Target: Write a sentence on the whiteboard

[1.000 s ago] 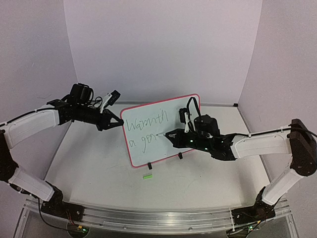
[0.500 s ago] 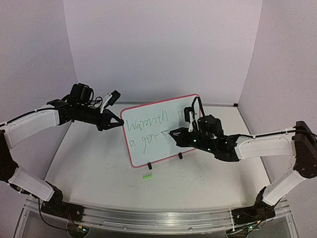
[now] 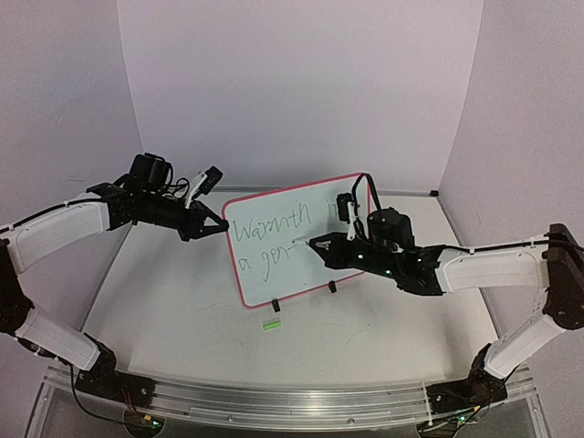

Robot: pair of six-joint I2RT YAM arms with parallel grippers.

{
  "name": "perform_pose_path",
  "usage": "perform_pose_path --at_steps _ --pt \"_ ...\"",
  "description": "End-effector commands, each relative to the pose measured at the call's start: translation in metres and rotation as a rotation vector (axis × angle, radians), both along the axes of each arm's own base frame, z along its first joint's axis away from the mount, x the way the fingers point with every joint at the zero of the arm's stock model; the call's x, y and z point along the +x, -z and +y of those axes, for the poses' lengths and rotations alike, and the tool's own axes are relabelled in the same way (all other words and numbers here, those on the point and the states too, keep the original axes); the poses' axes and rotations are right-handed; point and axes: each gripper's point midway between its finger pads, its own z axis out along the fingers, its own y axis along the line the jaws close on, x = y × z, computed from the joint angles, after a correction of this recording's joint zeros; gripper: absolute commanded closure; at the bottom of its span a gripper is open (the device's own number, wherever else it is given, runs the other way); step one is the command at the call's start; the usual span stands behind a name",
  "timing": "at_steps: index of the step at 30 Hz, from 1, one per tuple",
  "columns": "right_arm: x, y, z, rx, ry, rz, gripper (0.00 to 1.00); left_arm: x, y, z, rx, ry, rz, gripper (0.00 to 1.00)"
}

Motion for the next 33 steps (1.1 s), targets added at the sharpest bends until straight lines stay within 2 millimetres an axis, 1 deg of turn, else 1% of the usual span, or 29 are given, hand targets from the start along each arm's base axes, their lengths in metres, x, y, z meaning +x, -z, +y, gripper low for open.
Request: perform_pose_path --at_steps 1,7,12,20,24,27,33 --pt "0.013 -0.021 0.007 0.038 0.020 -0.049 1.00 -0.016 0.034 0.002 0.102 0.026 0.091 1.00" --pt "0.017 -0.011 0.009 0.025 0.035 -0.029 1.00 -0.016 0.034 0.002 0.102 0.026 0.090 1.00" --pt "0.016 0.000 0.004 0.006 0.054 -0.008 1.00 -0.016 0.033 0.002 0.101 0.026 0.089 1.00" --pt "0.009 0.031 -0.008 -0.036 0.072 0.054 1.00 -0.016 0.034 0.002 0.103 0.025 0.090 1.00" --pt "0.007 0.042 -0.010 -0.053 0.073 0.073 1.00 -0.016 0.035 0.002 0.103 0.026 0.092 1.00" --pt "0.008 0.043 -0.010 -0.058 0.079 0.070 1.00 -0.016 0.035 0.001 0.103 0.027 0.093 1.00" --pt "0.013 0.031 -0.015 -0.050 0.115 0.040 1.00 -0.016 0.035 0.001 0.102 0.029 0.093 1.00"
